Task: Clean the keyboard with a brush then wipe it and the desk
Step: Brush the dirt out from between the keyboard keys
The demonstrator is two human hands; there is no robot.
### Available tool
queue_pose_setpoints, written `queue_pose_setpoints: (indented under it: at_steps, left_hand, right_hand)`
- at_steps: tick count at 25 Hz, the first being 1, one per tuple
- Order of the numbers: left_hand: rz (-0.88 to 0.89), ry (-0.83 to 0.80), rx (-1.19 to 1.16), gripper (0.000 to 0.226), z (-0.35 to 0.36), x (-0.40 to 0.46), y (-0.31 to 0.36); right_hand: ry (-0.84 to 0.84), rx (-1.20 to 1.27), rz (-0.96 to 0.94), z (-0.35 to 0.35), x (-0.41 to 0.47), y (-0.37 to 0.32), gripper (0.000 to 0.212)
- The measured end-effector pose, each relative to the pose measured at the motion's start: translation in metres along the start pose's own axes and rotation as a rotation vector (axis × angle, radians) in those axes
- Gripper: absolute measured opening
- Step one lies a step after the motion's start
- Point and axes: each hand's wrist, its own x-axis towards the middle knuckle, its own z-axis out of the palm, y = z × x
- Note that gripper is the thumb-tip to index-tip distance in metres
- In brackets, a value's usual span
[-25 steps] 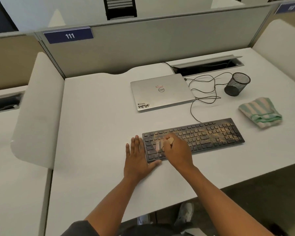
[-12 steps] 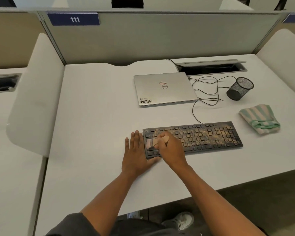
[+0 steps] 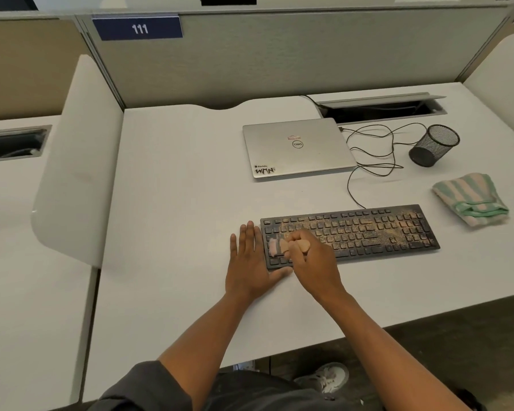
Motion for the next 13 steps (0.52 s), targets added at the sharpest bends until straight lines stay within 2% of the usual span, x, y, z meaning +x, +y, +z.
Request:
queue_pose_setpoints:
  at_steps: [3,7,11,13]
  left_hand:
    - [-0.001,0.002,-0.004,0.129,-0.001,0.000,0.001]
    - [0.004,0.003,-0.004,0.127,-0.002,-0.001,0.001]
    - [0.002,0.005,-0.016,0.127,-0.002,-0.001,0.001]
    - [0.000,0.003,-0.012,0.127,-0.002,-0.001,0.002]
  right_hand:
    - [-0.118,0.065,-0.033,-0.006,-0.007,0.009,0.014]
    - [-0.099,0.054,-0.037,-0.018,-0.006,0.021,0.012]
    - [-0.220,0.126,-0.039,-0.023,-0.012,0.025,0.021]
    - [-0.186,0.089,-0.026,-0.029,-0.012,0.029,0.023]
